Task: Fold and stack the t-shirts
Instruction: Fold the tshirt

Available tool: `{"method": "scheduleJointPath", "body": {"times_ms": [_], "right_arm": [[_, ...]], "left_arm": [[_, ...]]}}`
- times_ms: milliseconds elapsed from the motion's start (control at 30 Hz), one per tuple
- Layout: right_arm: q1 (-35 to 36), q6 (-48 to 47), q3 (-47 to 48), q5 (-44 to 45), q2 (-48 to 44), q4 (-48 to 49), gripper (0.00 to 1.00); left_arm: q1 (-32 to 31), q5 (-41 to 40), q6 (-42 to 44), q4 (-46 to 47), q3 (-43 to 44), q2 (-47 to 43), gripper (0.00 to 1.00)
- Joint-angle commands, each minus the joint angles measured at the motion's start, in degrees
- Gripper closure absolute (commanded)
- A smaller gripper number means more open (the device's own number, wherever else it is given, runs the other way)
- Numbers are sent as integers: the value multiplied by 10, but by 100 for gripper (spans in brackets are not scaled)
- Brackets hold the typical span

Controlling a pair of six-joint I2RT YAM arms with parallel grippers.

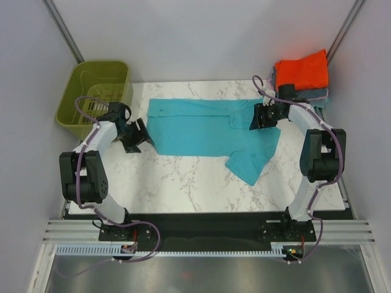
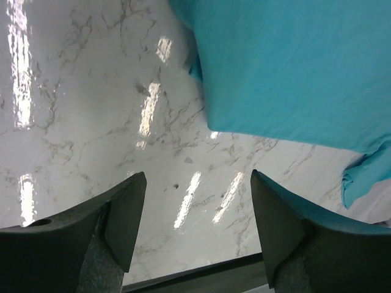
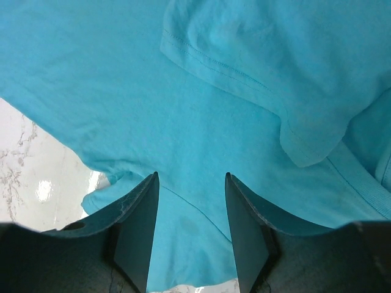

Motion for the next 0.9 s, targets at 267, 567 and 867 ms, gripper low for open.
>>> {"method": "scheduleJointPath", "body": {"times_ms": [267, 567, 867], "right_arm": [[1, -11, -35, -7, -22, 9, 45], [1, -10, -24, -23, -5, 7, 45], [1, -8, -26, -52, 11, 3, 47]], "left_arm": [[40, 29, -24, 70, 43, 82, 51], [0, -57, 31, 52, 36, 69, 42], [-93, -158, 110, 70, 4, 54, 41]]}}
